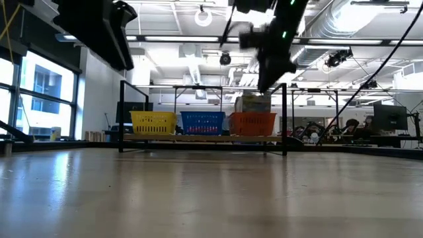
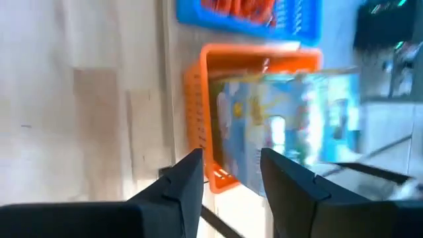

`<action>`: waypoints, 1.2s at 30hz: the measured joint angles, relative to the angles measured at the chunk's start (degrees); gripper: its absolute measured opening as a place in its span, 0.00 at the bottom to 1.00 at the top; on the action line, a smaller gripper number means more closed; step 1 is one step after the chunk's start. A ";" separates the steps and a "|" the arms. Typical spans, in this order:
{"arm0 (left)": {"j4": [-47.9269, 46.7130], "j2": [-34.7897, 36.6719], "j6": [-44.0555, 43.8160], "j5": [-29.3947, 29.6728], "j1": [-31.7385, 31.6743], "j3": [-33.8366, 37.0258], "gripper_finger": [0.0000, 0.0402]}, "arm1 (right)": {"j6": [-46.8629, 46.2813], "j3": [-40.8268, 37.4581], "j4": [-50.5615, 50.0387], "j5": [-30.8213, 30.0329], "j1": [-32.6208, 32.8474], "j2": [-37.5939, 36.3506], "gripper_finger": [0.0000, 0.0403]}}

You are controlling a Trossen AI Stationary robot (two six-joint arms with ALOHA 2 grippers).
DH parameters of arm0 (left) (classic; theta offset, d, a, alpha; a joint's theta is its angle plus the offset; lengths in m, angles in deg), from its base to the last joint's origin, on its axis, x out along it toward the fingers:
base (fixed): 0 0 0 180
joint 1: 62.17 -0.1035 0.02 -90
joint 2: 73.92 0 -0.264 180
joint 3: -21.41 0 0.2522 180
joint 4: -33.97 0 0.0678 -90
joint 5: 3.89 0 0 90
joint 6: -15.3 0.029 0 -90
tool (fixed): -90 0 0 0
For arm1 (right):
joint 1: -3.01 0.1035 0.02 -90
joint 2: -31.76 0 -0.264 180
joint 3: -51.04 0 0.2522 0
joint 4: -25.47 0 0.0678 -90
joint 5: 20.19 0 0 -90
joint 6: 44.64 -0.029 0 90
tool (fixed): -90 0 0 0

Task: Pick & Place Office Desk Supplies
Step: Return to Home Position

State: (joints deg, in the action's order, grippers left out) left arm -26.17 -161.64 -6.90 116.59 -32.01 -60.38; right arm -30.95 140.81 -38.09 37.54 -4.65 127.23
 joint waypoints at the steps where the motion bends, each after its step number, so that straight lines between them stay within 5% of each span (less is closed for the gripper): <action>1: -0.89 0.12 0.72 0.02 0.20 0.00 0.27 | -0.20 0.00 0.05 -0.11 1.04 -1.14 0.34; 7: -2.45 3.93 1.07 0.12 0.54 -1.34 0.26 | -1.86 0.06 0.71 -1.14 10.27 -8.22 0.34; 12: -3.09 9.47 -0.61 -3.59 0.51 -2.90 0.22 | -1.53 0.07 1.97 -12.99 18.67 -13.07 0.27; 15: -3.12 12.56 1.69 -3.88 0.52 -2.97 0.15 | -2.12 0.07 1.75 -15.05 22.53 -15.11 0.19; 19: -5.18 16.40 8.20 -4.44 -1.03 -2.97 0.02 | -10.23 0.09 -3.20 -8.70 25.85 -18.91 0.04; 26: -13.03 22.75 18.10 -8.81 -6.30 -2.95 0.00 | -21.44 -7.29 -7.54 1.22 26.12 -29.82 0.01; 36: -3.68 37.42 24.89 -22.32 -20.58 10.08 0.00 | -16.84 -39.96 28.17 16.67 21.66 -57.20 0.00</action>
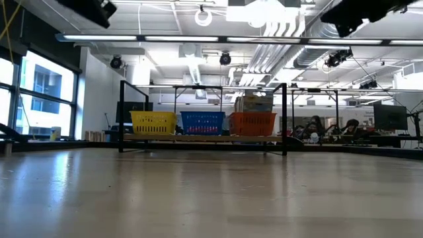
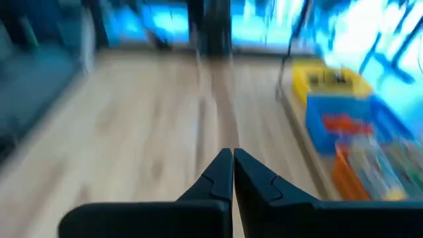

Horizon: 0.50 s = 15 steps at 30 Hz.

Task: Pick & Place Office Desk Supplies
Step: Return to Home Position

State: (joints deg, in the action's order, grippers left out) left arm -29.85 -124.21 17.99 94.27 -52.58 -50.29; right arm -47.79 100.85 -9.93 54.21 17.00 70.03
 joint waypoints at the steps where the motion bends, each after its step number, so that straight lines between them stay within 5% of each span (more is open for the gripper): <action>1: 1.26 2.14 -0.56 -1.22 -1.11 2.18 0.00 | 0.31 -2.70 5.41 1.70 -0.77 -1.76 0.00; 5: 13.01 12.22 -1.23 -4.12 -3.72 13.35 0.00 | 1.35 -12.66 18.00 8.70 -3.08 -8.35 0.00; 15: 30.51 27.99 -8.41 -3.69 -3.96 32.72 0.00 | 1.28 -26.63 40.19 7.87 -5.11 -9.88 0.00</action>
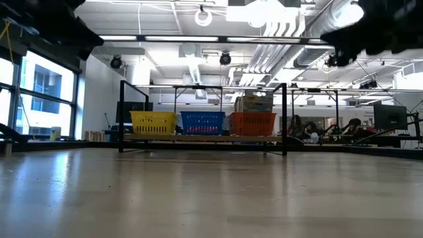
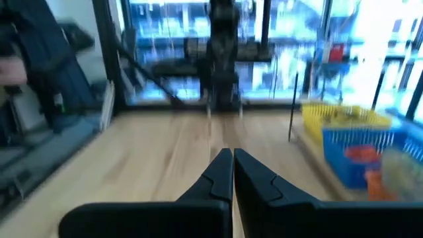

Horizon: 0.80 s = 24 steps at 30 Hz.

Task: Pick & Place Office Desk Supplies
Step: Return to Home Position

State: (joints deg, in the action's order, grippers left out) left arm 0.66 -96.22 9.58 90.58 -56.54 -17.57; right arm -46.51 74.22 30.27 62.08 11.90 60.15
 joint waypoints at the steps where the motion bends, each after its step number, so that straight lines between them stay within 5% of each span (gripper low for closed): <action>1: 0.44 0.65 -0.16 0.09 0.00 0.85 0.00 | -0.20 -0.58 -0.14 0.04 0.00 0.44 0.00; 13: -0.08 8.88 0.64 0.25 2.51 8.29 0.00 | -4.54 -8.90 1.86 -0.42 0.00 -0.76 0.00; 24: 0.31 22.26 1.17 1.69 2.81 17.14 0.00 | -3.16 -8.93 2.69 0.44 0.00 -2.38 0.00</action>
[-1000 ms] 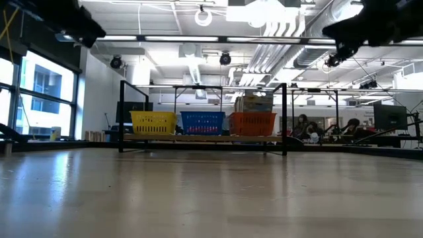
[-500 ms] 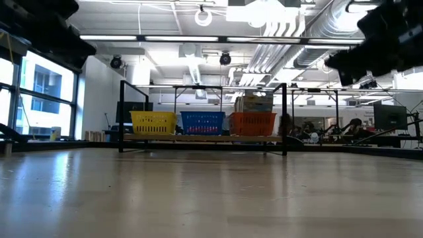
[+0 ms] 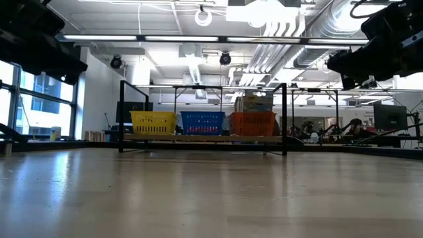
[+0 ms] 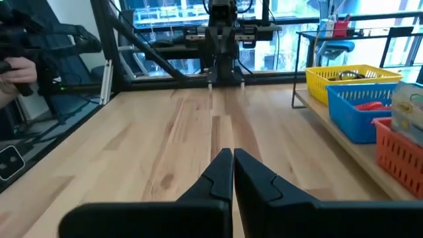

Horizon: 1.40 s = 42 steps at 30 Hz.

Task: Pick & Place Office Desk Supplies
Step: Return to Home Position

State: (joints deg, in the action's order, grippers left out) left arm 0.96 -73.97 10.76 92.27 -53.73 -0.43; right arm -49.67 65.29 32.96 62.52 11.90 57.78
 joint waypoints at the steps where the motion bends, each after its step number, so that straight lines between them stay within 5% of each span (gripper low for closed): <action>1: 0.06 -0.07 0.01 0.00 -0.02 -0.02 0.00 | 0.21 -0.02 -0.17 0.04 0.00 -0.34 0.00; 24: 2.56 -0.16 -0.19 -3.66 -0.02 -0.17 0.00 | 0.61 -0.06 -18.07 3.39 -0.02 -25.67 0.00; 33: 17.52 -0.22 2.21 -5.95 -0.02 6.23 0.00 | -0.03 -0.09 -18.91 4.74 0.00 -24.49 0.00; 42: 18.11 -0.20 1.70 -5.85 -0.06 6.71 0.00 | -1.14 -0.13 -19.01 4.63 0.00 -24.56 0.00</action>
State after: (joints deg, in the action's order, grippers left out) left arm 19.08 -74.17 12.46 86.42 -53.79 6.28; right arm -50.82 65.16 13.95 67.15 11.90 33.22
